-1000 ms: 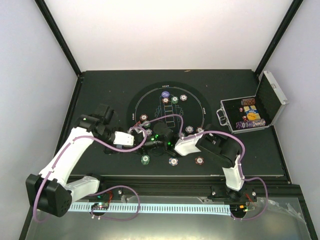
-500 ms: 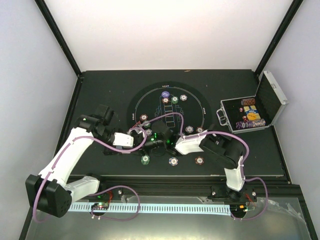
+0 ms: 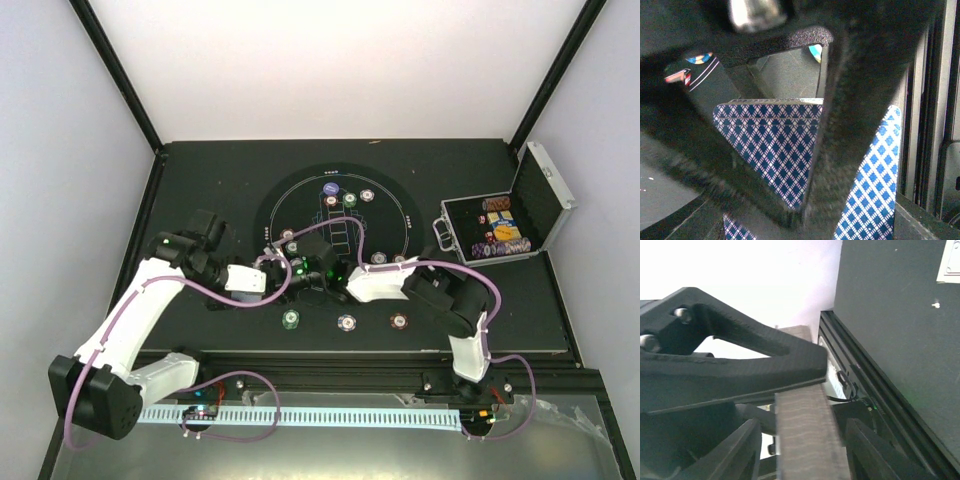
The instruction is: Distribute texas hold em gaming equipment
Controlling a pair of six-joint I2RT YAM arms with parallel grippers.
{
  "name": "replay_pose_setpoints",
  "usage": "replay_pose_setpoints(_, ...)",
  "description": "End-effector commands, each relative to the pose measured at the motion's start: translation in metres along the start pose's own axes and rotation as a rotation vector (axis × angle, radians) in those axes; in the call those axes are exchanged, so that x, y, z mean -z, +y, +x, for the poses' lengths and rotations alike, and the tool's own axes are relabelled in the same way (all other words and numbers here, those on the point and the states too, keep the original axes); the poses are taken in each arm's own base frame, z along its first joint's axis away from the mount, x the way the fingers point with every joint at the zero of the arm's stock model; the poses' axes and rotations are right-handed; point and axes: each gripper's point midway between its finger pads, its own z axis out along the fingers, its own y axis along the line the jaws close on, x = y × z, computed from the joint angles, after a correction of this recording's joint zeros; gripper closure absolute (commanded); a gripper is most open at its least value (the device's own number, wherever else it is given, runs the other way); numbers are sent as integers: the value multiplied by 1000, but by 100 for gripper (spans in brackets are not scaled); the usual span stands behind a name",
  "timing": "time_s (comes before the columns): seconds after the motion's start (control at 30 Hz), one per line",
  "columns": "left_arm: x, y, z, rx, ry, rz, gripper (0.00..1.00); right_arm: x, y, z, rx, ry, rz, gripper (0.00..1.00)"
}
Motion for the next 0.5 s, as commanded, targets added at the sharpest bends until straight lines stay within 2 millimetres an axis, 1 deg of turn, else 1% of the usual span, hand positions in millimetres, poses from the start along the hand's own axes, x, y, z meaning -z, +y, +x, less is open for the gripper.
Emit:
replay_pose_setpoints(0.0,7,3,-4,1,-11,-39,99,-2,-19,-5,-39,5,25,53)
replay_pose_setpoints(0.17,7,4,-1,3,3,-50,98,13,-41,-6,-67,-10,51,56)
replay_pose_setpoints(0.27,8,3,-2,7,-3,-49,98,25,-49,-7,-72,-26,66,58)
replay_pose_setpoints(0.37,8,4,-3,13,-7,-49,98,33,-49,-7,-60,-34,80,58)
replay_pose_setpoints(0.47,6,5,-3,22,-12,-53,98,37,-46,-4,-43,-28,90,59)
